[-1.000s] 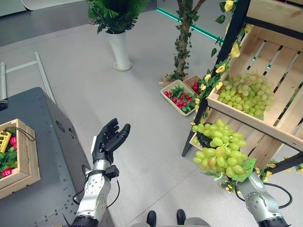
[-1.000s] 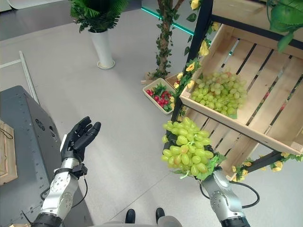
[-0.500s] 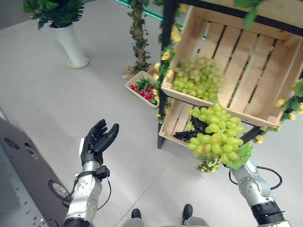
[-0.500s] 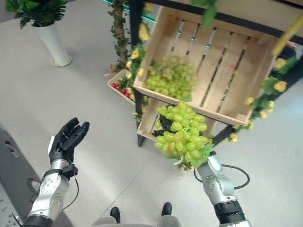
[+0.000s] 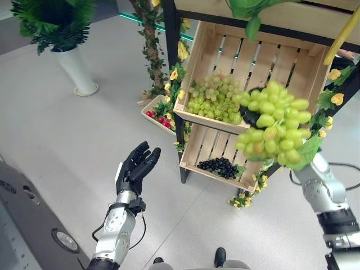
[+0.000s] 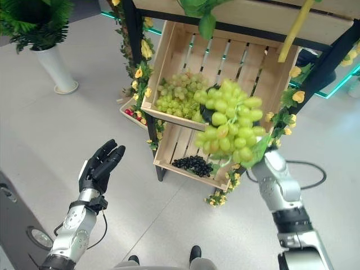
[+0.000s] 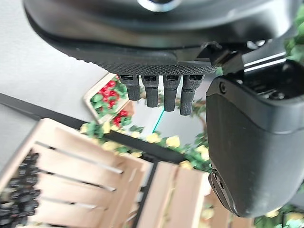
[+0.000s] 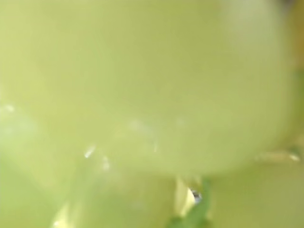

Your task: Pick up the fruits from the basket on one side to the basket on the other side

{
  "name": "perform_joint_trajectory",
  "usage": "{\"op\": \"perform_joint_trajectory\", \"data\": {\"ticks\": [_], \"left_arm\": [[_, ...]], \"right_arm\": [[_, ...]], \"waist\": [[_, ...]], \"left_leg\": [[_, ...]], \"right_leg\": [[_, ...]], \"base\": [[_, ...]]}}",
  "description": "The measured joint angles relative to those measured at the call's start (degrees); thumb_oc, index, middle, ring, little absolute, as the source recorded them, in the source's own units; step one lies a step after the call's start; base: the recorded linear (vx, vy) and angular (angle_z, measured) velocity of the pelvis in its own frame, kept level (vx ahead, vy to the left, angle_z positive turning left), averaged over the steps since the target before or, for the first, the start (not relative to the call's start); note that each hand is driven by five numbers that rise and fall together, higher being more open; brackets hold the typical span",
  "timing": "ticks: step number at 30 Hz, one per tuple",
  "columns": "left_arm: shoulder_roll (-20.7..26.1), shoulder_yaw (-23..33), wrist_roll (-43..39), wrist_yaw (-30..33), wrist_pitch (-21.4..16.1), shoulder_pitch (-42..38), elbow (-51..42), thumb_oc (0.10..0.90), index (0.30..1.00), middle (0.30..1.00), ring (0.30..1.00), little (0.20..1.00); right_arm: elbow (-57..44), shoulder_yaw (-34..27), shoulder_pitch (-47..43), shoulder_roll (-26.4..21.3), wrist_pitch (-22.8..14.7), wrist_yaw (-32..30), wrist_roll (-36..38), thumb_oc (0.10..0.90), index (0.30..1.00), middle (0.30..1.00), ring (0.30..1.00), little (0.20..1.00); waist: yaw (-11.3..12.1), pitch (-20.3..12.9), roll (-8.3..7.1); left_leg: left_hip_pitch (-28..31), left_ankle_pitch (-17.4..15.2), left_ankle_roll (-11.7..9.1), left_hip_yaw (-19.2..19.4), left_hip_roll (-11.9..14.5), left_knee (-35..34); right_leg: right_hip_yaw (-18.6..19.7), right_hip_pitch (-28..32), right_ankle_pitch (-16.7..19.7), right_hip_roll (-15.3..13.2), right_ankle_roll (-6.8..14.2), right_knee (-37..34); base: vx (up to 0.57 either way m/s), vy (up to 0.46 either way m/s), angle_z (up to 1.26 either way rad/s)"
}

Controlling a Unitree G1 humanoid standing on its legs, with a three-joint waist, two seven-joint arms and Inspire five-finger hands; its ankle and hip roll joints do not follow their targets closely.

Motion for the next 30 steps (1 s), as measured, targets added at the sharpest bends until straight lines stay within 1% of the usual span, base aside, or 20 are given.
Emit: {"op": "perform_joint_trajectory", "data": {"ticks": [1,2,3,4,5,6,7,8,9,10,11,12,13,14,15,17,19,23,28,30], "left_arm": [[-0.18,-0.20,-0.01,-0.07,0.00,0.86,0.06,0.800,0.900,0.900,0.900,0.900],[-0.20,-0.62,-0.05,-0.09,0.00,1.34,0.15,0.800,0.900,0.900,0.900,0.900],[0.04,-1.92,-0.51,-0.37,-0.02,1.62,0.28,0.800,0.900,0.900,0.900,0.900],[0.06,-2.33,-0.74,-0.66,-0.02,1.65,0.29,0.800,0.900,0.900,0.900,0.900],[0.06,-3.06,-1.07,-1.23,-0.03,1.38,0.39,0.800,0.900,0.900,0.900,0.900],[0.03,-4.01,-1.06,-1.17,-0.06,0.73,0.90,0.800,0.900,0.900,0.900,0.900],[0.10,-4.83,-1.06,-0.96,-0.09,0.20,1.48,0.800,0.900,0.900,0.900,0.900],[0.18,-5.32,-1.07,-0.60,-0.10,-0.21,2.39,0.800,0.900,0.900,0.900,0.900],[0.60,-5.83,-1.11,0.52,0.23,-0.86,3.63,0.800,0.900,0.900,0.900,0.900],[0.83,-5.72,-1.06,1.10,0.22,-1.26,3.63,0.800,0.900,0.900,0.900,0.900],[0.92,-5.64,-1.06,1.19,0.20,-1.61,3.61,0.800,0.900,0.900,0.900,0.900],[1.24,-5.41,-1.06,1.28,0.17,-1.93,3.60,0.800,0.900,0.900,0.900,0.900],[1.79,-5.35,-1.07,1.45,0.16,-1.87,3.63,0.800,0.900,0.900,0.900,0.900],[2.09,-5.33,-1.12,1.46,0.16,-1.88,3.63,0.800,0.900,0.900,0.900,0.900],[2.34,-4.91,-1.12,1.20,0.07,-2.06,3.50,0.800,0.900,0.900,0.900,0.900],[2.39,-3.92,-1.38,1.07,0.00,-2.01,3.24,0.800,0.900,0.900,0.900,0.900],[2.51,-2.16,-2.46,0.78,0.00,-2.00,3.12,0.800,0.900,0.900,0.900,0.900],[2.73,-2.25,-3.34,0.43,-0.04,-2.04,3.12,0.800,0.900,0.900,0.900,0.900],[3.81,-3.60,-4.11,0.43,-0.04,-2.03,3.17,0.800,0.900,0.900,0.900,0.900],[4.84,-4.47,-4.35,0.50,-0.05,-2.04,3.16,0.800,0.900,0.900,0.900,0.900]], "right_arm": [[0.09,0.08,0.02,0.06,0.09,0.00,0.00,0.400,0.300,0.300,0.300,0.300],[0.22,0.28,-0.01,0.07,0.11,-0.01,0.01,0.400,0.300,0.300,0.300,0.300],[1.44,0.90,-1.29,-0.03,0.20,-0.17,0.01,0.400,0.300,0.300,0.300,0.300],[2.52,1.67,-2.56,-0.28,0.42,-0.48,0.01,0.400,0.300,0.300,0.300,0.300],[5.17,2.83,-5.12,-0.54,0.59,-0.82,0.04,0.400,0.300,0.300,0.300,0.300],[6.53,3.24,-5.96,-0.75,0.74,-1.42,0.09,0.400,0.300,0.300,0.300,0.300],[6.91,3.68,-5.90,-0.72,1.04,-3.05,0.14,0.400,0.300,0.300,0.300,0.300],[7.13,4.40,-5.94,-0.76,1.17,-3.46,0.15,0.400,0.300,0.300,0.300,0.300],[6.85,4.97,-5.96,-0.73,2.21,-3.75,0.16,0.400,0.300,0.300,0.300,0.300],[6.82,4.84,-6.19,-0.99,2.50,-3.73,0.52,0.400,0.300,0.300,0.300,0.300],[7.21,4.74,-6.47,-1.42,2.50,-3.74,0.53,0.400,0.300,0.300,0.300,0.300],[9.18,4.77,-7.39,-2.31,2.71,-3.73,0.54,0.400,0.300,0.300,0.300,0.300],[11.69,4.77,-8.31,-2.87,3.54,-3.74,0.53,0.400,0.300,0.300,0.300,0.300],[13.28,4.78,-8.96,-3.26,3.84,-3.73,0.53,0.400,0.300,0.300,0.300,0.300],[17.39,4.83,-11.21,-4.86,4.80,-3.73,0.52,0.400,0.300,0.300,0.300,0.300],[21.32,4.81,-13.36,-6.12,4.89,-3.78,0.52,0.400,0.300,0.300,0.300,0.300],[27.17,4.78,-16.13,-7.57,5.46,-4.93,0.41,0.400,0.300,0.300,0.300,0.300],[34.02,4.85,-19.65,-7.58,7.16,-7.29,0.40,0.400,0.300,0.300,0.300,0.300],[45.60,4.86,-25.65,-7.66,8.13,-8.96,-0.38,0.400,0.300,0.300,0.300,0.300],[49.55,4.86,-27.21,-8.82,8.24,-10.50,-1.87,0.400,0.300,0.300,0.300,0.300]], "waist": [[1.07,-0.06,0.32],[1.33,-0.03,0.27],[1.59,-0.29,0.79],[1.58,-0.46,1.18],[1.25,-0.44,2.09],[1.21,-0.66,2.95],[1.22,-0.65,3.06],[1.27,-0.73,2.75],[1.28,-1.00,1.86],[1.09,-1.08,1.58],[1.09,-1.09,1.57],[1.38,-1.08,1.72],[1.68,-1.09,1.58],[1.76,-1.14,1.40],[1.82,-1.23,1.25],[2.81,-1.23,1.25],[3.57,-1.23,1.25],[5.61,-1.23,1.28],[6.34,-1.22,1.27],[7.38,-1.22,1.27]], "left_leg": [[-1.98,-0.95,0.57,-2.76,-1.00,3.46],[-2.30,-1.55,1.47,-3.72,-2.31,2.93],[-2.00,-2.08,2.34,-5.52,-5.40,-3.35],[-1.10,-1.83,2.54,-5.60,-6.50,-7.80],[-1.17,-1.90,2.62,-5.98,-7.34,-13.78],[-0.64,-2.33,3.24,-5.98,-7.34,-15.27],[-0.14,-1.09,3.98,-5.93,-7.22,-16.16],[0.43,-0.81,3.92,-6.39,-7.58,-17.15],[2.27,-0.38,4.14,-6.09,-8.45,-20.76],[3.29,1.13,4.60,-5.90,-8.72,-23.53],[3.58,2.52,4.97,-5.99,-8.80,-24.32],[3.63,5.14,5.73,-6.26,-8.71,-24.29],[4.29,6.21,6.15,-6.64,-8.84,-24.30],[4.52,5.97,6.26,-6.97,-9.04,-24.30],[4.62,5.90,6.33,-7.74,-9.55,-24.15],[4.64,6.03,6.40,-7.83,-9.69,-23.91],[4.72,6.03,6.36,-9.27,-9.63,-23.88],[5.03,5.85,6.11,-9.65,-9.36,-23.88],[5.04,5.75,5.93,-10.51,-9.59,-23.90],[4.98,5.83,5.32,-10.65,-9.47,-23.92]], "right_leg": [[0.24,1.27,0.09,-0.49,-0.17,-0.07],[0.32,1.53,0.09,-0.62,-0.17,-0.26],[0.39,1.64,-0.01,-1.17,-0.12,-0.82],[0.34,1.34,-0.02,-1.23,-0.08,-0.87],[0.22,1.07,0.05,-0.74,0.13,-0.86],[0.06,0.98,0.13,-0.22,0.33,-0.70],[0.34,1.03,0.35,0.07,0.90,-1.06],[0.23,1.50,0.39,-0.07,0.95,-1.52],[-0.11,2.07,0.41,-0.98,0.94,-2.42],[-1.69,2.21,0.65,-1.18,0.68,-2.18],[-2.23,2.33,0.65,-1.30,0.96,-2.23],[-2.26,2.67,0.22,-1.33,2.24,-2.39],[-2.37,3.53,-0.21,-1.28,3.35,-2.39],[-2.59,3.94,-0.47,-1.36,3.43,-2.39],[-3.56,4.50,-1.05,-1.75,3.71,-2.40],[-3.81,4.57,-1.15,-1.82,3.87,-2.42],[-5.45,5.36,-1.38,-1.60,3.62,-2.38],[-5.48,5.97,-1.56,-1.28,3.36,-2.43],[-6.41,6.55,-2.33,-1.39,3.09,-2.44],[-6.45,6.60,-2.95,-1.34,3.63,-2.44]], "base": [[0.01,0.090,-0.06],[0.04,0.097,-0.08],[0.04,0.069,-0.09],[0.05,0.099,-0.08],[0.11,0.193,-0.07],[0.16,0.226,-0.11],[0.15,0.196,-0.14],[0.13,0.112,-0.26],[0.10,0.080,-0.16],[0.11,0.093,-0.10],[0.09,0.080,0.02],[0.09,0.074,0.04],[0.08,0.067,0.07],[0.08,0.062,0.25],[0.07,0.047,0.27],[0.06,0.033,0.19],[0.06,0.028,0.30],[0.05,0.013,0.12],[0.06,0.001,0.09],[0.05,-0.015,0.05]]}}
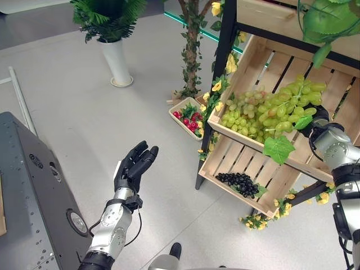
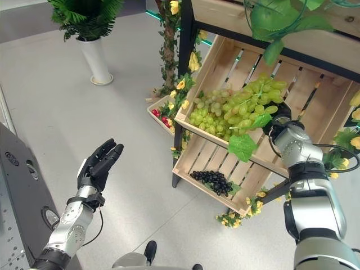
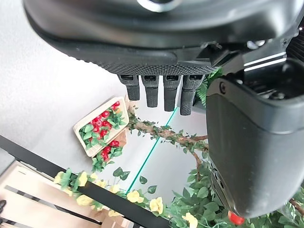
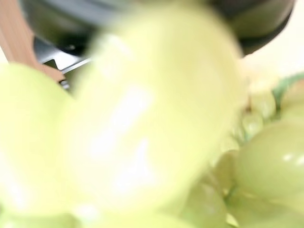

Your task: Pick up the fruits from the basket on one side to the basket on the other side

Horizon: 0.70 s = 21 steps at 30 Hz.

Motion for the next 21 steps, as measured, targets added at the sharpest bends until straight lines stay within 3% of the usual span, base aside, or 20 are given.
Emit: {"op": "perform_joint_trajectory", "data": {"ticks": [3,11,20,21], "left_arm": [[0.45,0.01,-0.01,0.43,-0.01,0.43,0.00,0.800,0.900,0.900,0.900,0.900],[0.48,-2.78,-0.05,2.91,-0.09,0.12,-0.01,0.800,0.900,0.900,0.900,0.900],[0.54,-2.89,-1.02,3.86,-0.51,-0.05,-0.08,0.800,0.900,0.900,0.900,0.900],[0.55,-2.89,-1.32,3.88,-0.51,-0.03,-0.08,0.800,0.900,0.900,0.900,0.900]], "right_arm": [[5.06,0.43,-1.69,-1.47,0.33,-2.96,-5.91,0.400,0.300,0.300,0.300,0.300],[10.35,9.02,-6.75,-5.43,1.68,-12.10,-27.77,0.400,0.300,0.300,0.300,0.300],[10.32,15.77,-11.68,-8.58,1.72,-15.29,-47.77,0.400,0.300,0.300,0.300,0.300],[10.32,15.83,-11.68,-8.72,1.71,-15.28,-48.36,0.500,0.451,0.451,0.451,0.451]], "waist": [[0.45,-0.03,0.05],[-0.61,-0.08,0.21],[0.09,-0.16,0.63],[0.08,-0.20,0.70]], "left_leg": [[-0.12,0.09,-0.12,-0.33,0.65,0.00],[-0.37,0.41,-0.04,-0.71,0.22,0.02],[-0.35,0.40,-0.07,-1.24,0.18,0.01],[-0.36,0.39,-0.07,-1.24,0.18,0.01]], "right_leg": [[-0.41,0.08,-0.08,0.38,-0.18,0.00],[-0.44,-0.17,0.05,0.33,0.08,0.00],[-0.62,0.09,-0.17,0.32,0.04,-0.01],[-0.60,0.07,-0.23,0.31,-0.07,-0.01]], "base": [[0.05,-0.010,0.07],[0.01,0.000,0.00],[0.00,0.005,0.03],[0.00,0.000,0.00]]}}
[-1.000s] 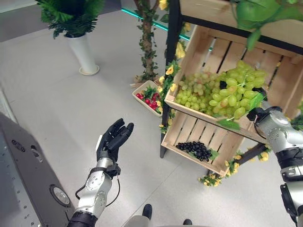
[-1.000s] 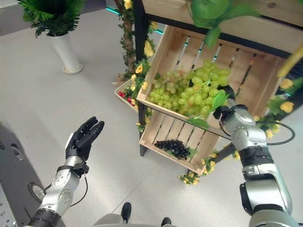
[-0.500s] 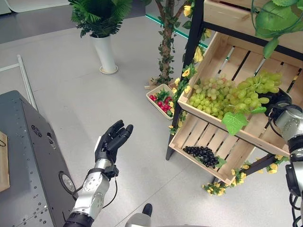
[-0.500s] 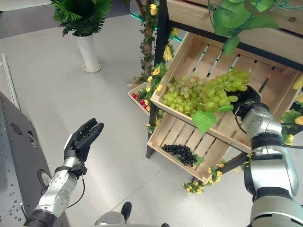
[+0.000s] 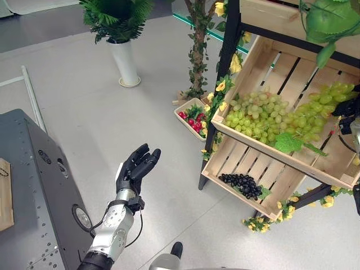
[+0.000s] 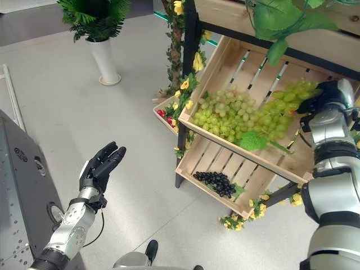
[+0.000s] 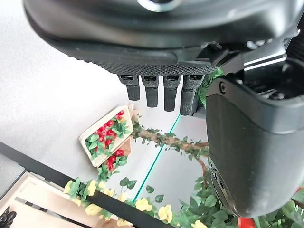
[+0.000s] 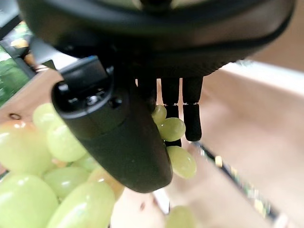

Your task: Pick up the fruits from the basket on one side to the basket on the other side

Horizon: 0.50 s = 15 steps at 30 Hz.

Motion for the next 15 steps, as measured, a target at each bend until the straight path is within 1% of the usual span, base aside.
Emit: {"op": "perform_joint_trajectory", "data": {"ticks": [1,2,3,5,7,9,13,15], "left_arm": [[0.01,0.00,-0.01,-0.01,0.00,0.01,-0.01,0.800,0.900,0.900,0.900,0.900],[0.02,0.00,0.00,-0.01,0.00,0.01,-0.03,0.800,0.900,0.900,0.900,0.900],[0.02,0.01,0.00,-0.01,0.00,0.01,-0.03,0.800,0.900,0.900,0.900,0.900],[0.02,0.05,0.00,-0.03,0.00,0.08,-0.14,0.800,0.900,0.900,0.900,0.900],[-0.02,0.05,0.01,-0.22,0.00,0.10,-0.15,0.800,0.900,0.900,0.900,0.900],[-0.05,0.05,0.03,-0.59,0.02,0.11,-0.16,0.800,0.900,0.900,0.900,0.900],[-0.09,0.05,0.05,-1.17,0.02,0.11,-0.18,0.800,0.900,0.900,0.900,0.900],[-0.09,0.10,0.05,-1.38,0.03,0.18,-0.18,0.800,0.900,0.900,0.900,0.900]], "right_arm": [[-0.08,0.70,0.00,-0.04,-0.04,0.07,-0.53,0.800,0.900,0.900,0.900,0.900],[-0.14,2.30,0.01,-0.18,-0.03,0.13,-2.21,0.800,0.900,0.900,0.900,0.900],[-0.15,2.55,0.01,-0.21,-0.03,0.39,-2.96,0.800,0.900,0.900,0.900,0.900],[-1.94,6.53,0.02,-1.26,-0.03,1.62,-4.87,0.800,0.900,0.900,0.900,0.900],[-4.64,7.11,0.02,-1.94,-0.04,3.31,-6.37,0.800,0.900,0.900,0.900,0.900],[-7.42,9.11,-0.03,-3.22,-0.80,4.97,-7.00,0.800,0.900,0.900,0.900,0.900],[-10.51,11.27,-0.11,-3.52,-2.40,6.98,-10.73,0.800,0.900,0.900,0.900,0.900],[-11.51,12.06,-0.11,-3.53,-2.57,8.40,-10.78,0.800,0.900,0.900,0.900,0.900]], "waist": [[-0.03,-0.10,0.17],[-0.09,-0.19,0.33],[-0.12,-0.25,0.43],[-0.15,-0.36,0.61],[-0.46,-0.37,0.64],[-0.67,-0.38,0.63],[-0.91,-0.38,0.62],[-0.91,-0.40,0.59]], "left_leg": [[-0.01,-0.06,-0.08,0.00,-0.03,0.00],[-0.01,-0.08,-0.10,0.00,-0.06,0.00],[-0.02,-0.09,-0.09,0.01,-0.07,-0.01],[-0.06,-0.01,0.05,0.01,-0.05,0.00],[-0.05,-0.01,0.04,0.05,-0.02,0.00],[-0.04,-0.01,0.04,0.07,-0.01,0.00],[-0.04,-0.01,0.04,0.07,0.00,0.00],[-0.03,-0.01,0.04,0.07,0.00,0.00]], "right_leg": [[0.04,-0.02,-0.04,-0.04,-0.07,0.00],[0.06,-0.02,-0.03,-0.07,-0.05,0.00],[0.07,-0.04,-0.02,-0.08,-0.05,0.00],[0.12,-0.12,0.00,-0.07,0.00,0.00],[0.16,-0.15,0.14,-0.02,0.23,0.00],[0.15,-0.15,0.10,0.00,0.17,0.00],[0.15,-0.15,0.10,0.01,0.16,0.01],[0.16,-0.14,0.10,0.01,0.17,0.01]], "base": [[0.00,0.000,0.00],[0.00,0.000,0.00],[0.00,0.000,0.00],[0.00,0.000,0.00],[0.00,0.000,0.00],[0.00,0.000,0.00],[0.00,0.000,0.00],[0.00,0.000,0.00]]}}
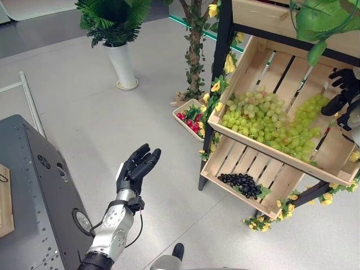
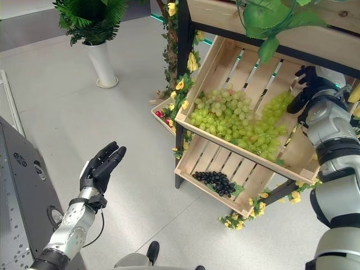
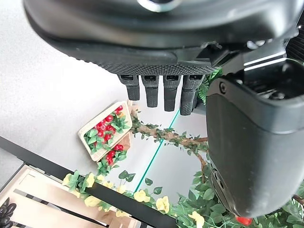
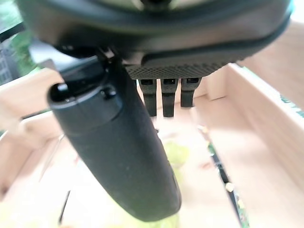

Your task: Pick up the fruits from the basket on one side to the basket on the other side

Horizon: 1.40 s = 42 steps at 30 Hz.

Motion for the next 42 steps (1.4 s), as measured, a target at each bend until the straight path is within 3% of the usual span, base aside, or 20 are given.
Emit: {"op": "perform_joint_trajectory", "data": {"ticks": [8,16,18,24,27,33,36,39,42], "left_arm": [[-0.04,0.70,0.06,-0.24,0.11,0.26,-0.12,0.800,0.900,0.900,0.900,0.900],[-0.07,1.35,0.14,-1.33,0.36,2.56,-1.11,0.800,0.900,0.900,0.900,0.900],[-0.21,1.69,0.16,-1.85,0.45,2.88,-1.11,0.800,0.900,0.900,0.900,0.900],[-0.55,3.44,0.23,-1.85,0.58,4.12,-2.69,0.800,0.900,0.900,0.900,0.900],[-0.59,3.62,0.25,-1.77,0.59,5.15,-4.06,0.800,0.900,0.900,0.900,0.900],[-0.81,3.78,0.26,-1.05,0.59,5.40,-4.73,0.800,0.900,0.900,0.900,0.900],[-0.89,3.87,0.28,0.16,0.57,6.39,-6.29,0.800,0.900,0.900,0.900,0.900],[-0.92,4.09,0.68,1.46,0.56,7.47,-6.80,0.800,0.900,0.900,0.900,0.900],[-2.02,5.85,1.37,1.48,0.51,8.52,-7.04,0.800,0.900,0.900,0.900,0.900]], "right_arm": [[-7.27,3.95,0.00,-0.40,0.00,10.19,-2.17,0.800,0.900,0.900,0.900,0.900],[-17.63,2.43,2.71,-0.62,-1.87,9.14,0.61,0.800,0.900,0.900,0.900,0.900],[-24.75,-2.57,8.46,-0.59,-3.17,7.86,2.66,0.800,0.900,0.900,0.900,0.900],[-38.55,-8.16,21.90,1.81,-5.79,5.40,1.93,0.800,0.900,0.900,0.900,0.900],[-44.80,-10.42,28.40,3.34,-6.13,4.92,0.05,0.800,0.900,0.900,0.900,0.900],[-56.45,-12.74,34.42,3.34,-6.76,3.10,-11.21,0.800,0.900,0.900,0.900,0.900],[-61.29,-15.54,39.40,3.47,-7.73,2.23,-11.60,0.800,0.900,0.900,0.900,0.900],[-64.73,-18.40,46.16,3.86,-11.35,1.31,-11.03,0.800,0.900,0.900,0.900,0.900],[-65.96,-21.77,52.82,8.01,-14.45,1.17,-7.88,0.800,0.900,0.900,0.900,0.900]], "waist": [[-0.60,-0.52,-0.91],[-1.11,-0.54,-1.16],[-0.98,-0.54,-1.35],[-0.89,-0.56,-1.77],[-1.13,-0.58,-1.90],[-3.13,-0.55,-2.06],[-3.70,-0.55,-2.11],[-4.24,-0.55,-2.11],[-5.11,-0.55,-2.11]], "left_leg": [[-0.04,-0.01,-0.02,0.23,0.13,0.00],[-0.04,-0.03,-0.04,0.29,0.19,0.00],[-0.02,-0.06,-0.10,0.26,0.28,0.00],[-0.12,-0.09,-0.11,0.38,0.32,-0.01],[-0.33,-0.13,-0.06,1.08,0.35,-0.01],[-0.27,-0.34,-0.03,1.52,0.48,-0.01],[-0.30,-0.48,-0.01,1.95,0.48,-0.01],[-0.23,-0.75,-0.03,2.69,0.59,-0.01],[-0.22,-0.87,-0.14,2.74,0.73,-0.02]], "right_leg": [[0.24,-0.18,0.04,0.07,0.05,0.00],[0.28,-0.21,0.03,0.13,0.05,0.00],[0.27,-0.18,0.00,0.22,-0.01,0.01],[0.37,-0.32,-0.03,0.23,-0.08,0.02],[0.61,-0.64,-0.03,0.21,-0.08,0.04],[1.48,-0.97,0.00,0.23,-0.04,0.02],[1.64,-1.08,-0.01,0.22,-0.04,0.03],[2.14,-1.31,0.00,0.23,-0.03,0.16],[2.23,-1.32,-0.03,0.36,-0.07,0.13]], "base": [[0.00,0.000,0.00],[0.00,0.000,0.00],[0.00,0.000,0.00],[0.00,0.000,0.00],[-0.01,-0.013,-0.04],[0.00,-0.006,-0.06],[0.00,-0.005,-0.05],[0.01,-0.021,-0.09],[0.02,-0.034,-0.04]]}}
